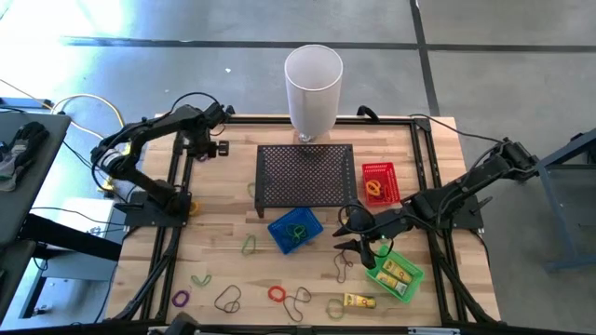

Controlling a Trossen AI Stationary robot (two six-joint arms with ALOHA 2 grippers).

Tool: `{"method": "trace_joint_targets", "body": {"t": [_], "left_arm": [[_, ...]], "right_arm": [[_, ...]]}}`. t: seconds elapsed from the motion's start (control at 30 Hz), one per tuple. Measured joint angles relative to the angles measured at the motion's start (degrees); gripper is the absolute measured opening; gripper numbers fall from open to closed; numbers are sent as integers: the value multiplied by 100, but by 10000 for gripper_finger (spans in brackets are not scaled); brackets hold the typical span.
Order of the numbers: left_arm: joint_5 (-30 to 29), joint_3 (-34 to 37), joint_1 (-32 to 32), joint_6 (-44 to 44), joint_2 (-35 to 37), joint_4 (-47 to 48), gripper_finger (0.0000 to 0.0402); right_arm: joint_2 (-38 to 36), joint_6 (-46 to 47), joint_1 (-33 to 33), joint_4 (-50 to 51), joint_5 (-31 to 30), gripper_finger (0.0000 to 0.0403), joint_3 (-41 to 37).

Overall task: Pick & Place Office Desk Supplies
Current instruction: Put the violet spring keychain into the red bin

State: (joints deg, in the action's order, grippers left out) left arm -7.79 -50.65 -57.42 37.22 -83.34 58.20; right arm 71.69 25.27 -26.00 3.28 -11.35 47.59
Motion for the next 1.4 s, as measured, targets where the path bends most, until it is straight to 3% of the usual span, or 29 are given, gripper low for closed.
{"method": "trace_joint_targets", "body": {"t": [0.17, 0.97, 1.4], "left_arm": [[2, 5, -178, -284, -159, -223, 122], [-88, 447, -558, 613, -181, -1106, 122], [-204, 570, -546, 518, -785, -1222, 122]], "right_arm": [[1, 169, 0, 103, 110, 144, 0], [2, 201, 92, 213, 126, 144, 0], [0, 209, 103, 218, 104, 144, 0]]}}
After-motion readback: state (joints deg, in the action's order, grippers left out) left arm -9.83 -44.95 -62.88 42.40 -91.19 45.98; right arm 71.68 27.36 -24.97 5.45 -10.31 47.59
